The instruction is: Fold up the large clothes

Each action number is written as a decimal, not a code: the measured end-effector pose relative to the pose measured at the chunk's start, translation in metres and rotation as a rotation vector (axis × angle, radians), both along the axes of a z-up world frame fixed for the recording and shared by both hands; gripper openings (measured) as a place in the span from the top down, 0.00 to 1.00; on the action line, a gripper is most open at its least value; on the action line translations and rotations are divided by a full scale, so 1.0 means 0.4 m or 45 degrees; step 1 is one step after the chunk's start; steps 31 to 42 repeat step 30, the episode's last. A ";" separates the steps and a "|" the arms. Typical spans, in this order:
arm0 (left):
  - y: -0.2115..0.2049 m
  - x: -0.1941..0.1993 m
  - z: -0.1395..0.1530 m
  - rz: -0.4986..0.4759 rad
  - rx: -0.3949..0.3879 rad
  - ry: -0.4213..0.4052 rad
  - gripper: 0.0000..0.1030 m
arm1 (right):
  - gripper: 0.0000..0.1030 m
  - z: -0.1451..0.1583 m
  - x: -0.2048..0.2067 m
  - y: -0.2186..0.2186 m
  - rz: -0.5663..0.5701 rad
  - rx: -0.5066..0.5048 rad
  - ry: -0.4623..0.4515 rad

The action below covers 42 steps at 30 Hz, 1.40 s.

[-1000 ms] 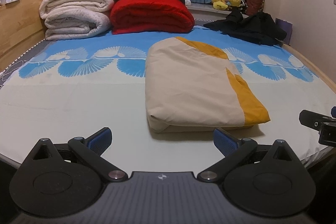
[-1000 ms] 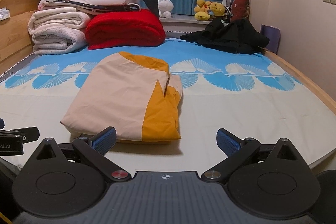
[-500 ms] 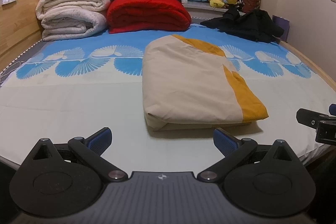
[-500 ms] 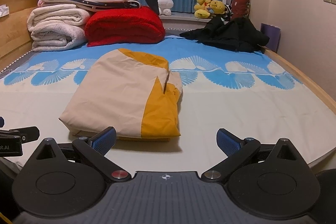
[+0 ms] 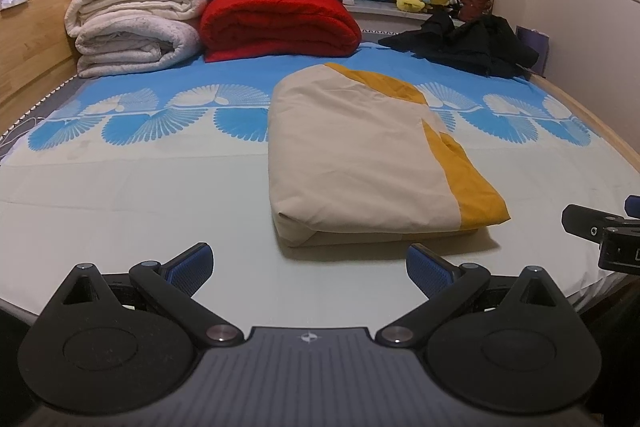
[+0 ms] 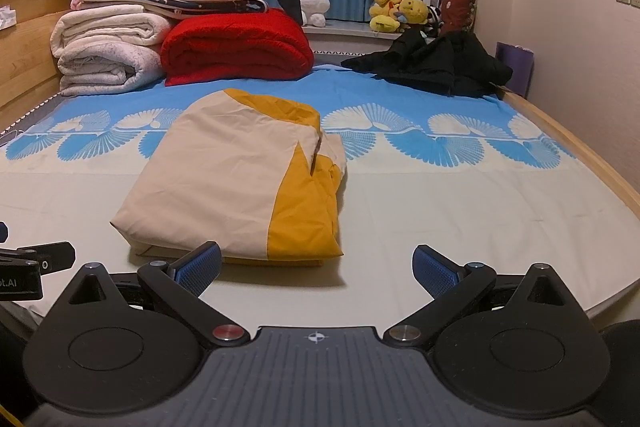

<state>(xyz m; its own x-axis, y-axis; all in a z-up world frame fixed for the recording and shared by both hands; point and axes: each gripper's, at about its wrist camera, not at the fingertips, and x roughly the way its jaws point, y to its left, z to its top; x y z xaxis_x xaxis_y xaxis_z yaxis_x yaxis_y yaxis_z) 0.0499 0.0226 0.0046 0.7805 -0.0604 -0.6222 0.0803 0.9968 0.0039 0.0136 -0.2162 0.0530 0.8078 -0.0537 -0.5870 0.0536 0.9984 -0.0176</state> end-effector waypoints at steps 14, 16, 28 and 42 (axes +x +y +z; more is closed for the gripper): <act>-0.003 0.001 -0.002 -0.010 -0.005 0.001 0.00 | 0.02 0.001 0.000 0.003 0.000 0.002 0.000; -0.003 0.001 -0.002 -0.011 -0.003 0.001 0.00 | 0.02 0.002 0.000 0.003 0.000 0.002 0.000; -0.005 0.002 -0.001 -0.016 -0.004 -0.002 0.00 | 0.02 0.002 0.000 0.003 -0.001 0.003 0.001; -0.004 0.001 -0.001 -0.017 -0.005 -0.002 0.00 | 0.02 0.001 0.000 0.004 0.000 0.002 0.002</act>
